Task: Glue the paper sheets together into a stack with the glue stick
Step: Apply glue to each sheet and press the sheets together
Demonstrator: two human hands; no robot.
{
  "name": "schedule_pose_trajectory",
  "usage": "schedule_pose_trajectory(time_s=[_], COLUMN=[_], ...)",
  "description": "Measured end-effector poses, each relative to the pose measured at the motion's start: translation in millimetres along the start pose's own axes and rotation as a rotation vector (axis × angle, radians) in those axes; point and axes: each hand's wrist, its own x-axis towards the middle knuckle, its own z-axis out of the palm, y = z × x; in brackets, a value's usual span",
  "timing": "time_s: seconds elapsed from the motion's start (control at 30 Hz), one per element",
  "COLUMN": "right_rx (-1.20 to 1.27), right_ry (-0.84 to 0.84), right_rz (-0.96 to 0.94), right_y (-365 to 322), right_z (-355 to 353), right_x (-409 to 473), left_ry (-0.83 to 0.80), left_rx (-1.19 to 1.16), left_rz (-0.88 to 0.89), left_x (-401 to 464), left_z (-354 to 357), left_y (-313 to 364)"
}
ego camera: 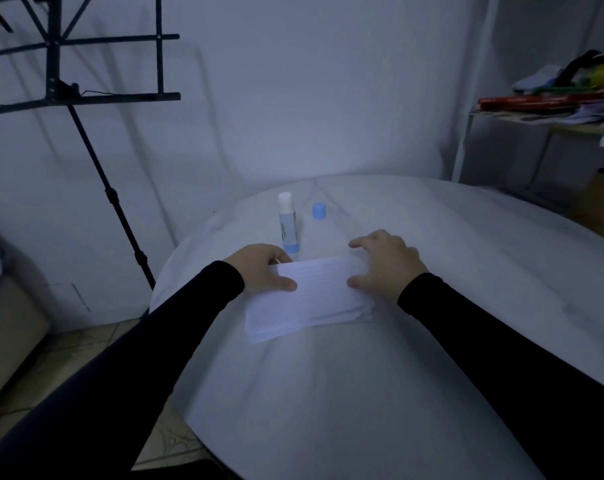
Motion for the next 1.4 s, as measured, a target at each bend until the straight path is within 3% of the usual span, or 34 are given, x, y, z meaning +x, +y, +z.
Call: schedule_pose_trajectory(time_s=[0.07, 0.2, 0.27, 0.5, 0.7, 0.87, 1.03, 1.2, 1.4], right_rx=[0.038, 0.003, -0.013, 0.089, 0.09, 0.016, -0.008, 0.047, 0.055], right_ry=[-0.011, -0.318, -0.38, -0.303, -0.172, -0.265, -0.309, -0.271, -0.222], right_rz=[-0.093, -0.264, -0.271, -0.236, -0.09, -0.069, -0.05, -0.067, -0.05], right_y=[-4.6, -13.8, -11.4, 15.2, 26.7, 6.5, 22.9, 61.2, 99.4], right_z=[1.2, -0.3, 0.0, 9.2, -2.9, 8.9, 7.8, -0.2, -2.4], right_x=[-1.7, -8.8, -8.1, 10.9, 7.2, -2.6, 7.7, 22.6, 53.4], left_ry=[-0.024, -0.151, -0.156, -0.13, -0.17, -0.198, -0.159, -0.094, -0.058], left_rx=[0.046, 0.123, 0.137, 0.127, -0.068, -0.114, -0.12, 0.041, 0.042], left_rz=[0.012, 0.021, 0.031, -0.067, -0.09, -0.126, -0.051, 0.026, 0.1], left_x=[-0.9, -3.8, -3.4, 0.8, 6.0, 9.0, 15.3, 33.1, 66.6], left_z=[0.7, -0.4, 0.2, 1.4, 1.6, 4.8, 14.8, 27.6, 39.6], left_y=[3.4, 9.6, 11.2, 16.4, 30.2, 36.6, 46.9, 68.3, 80.2])
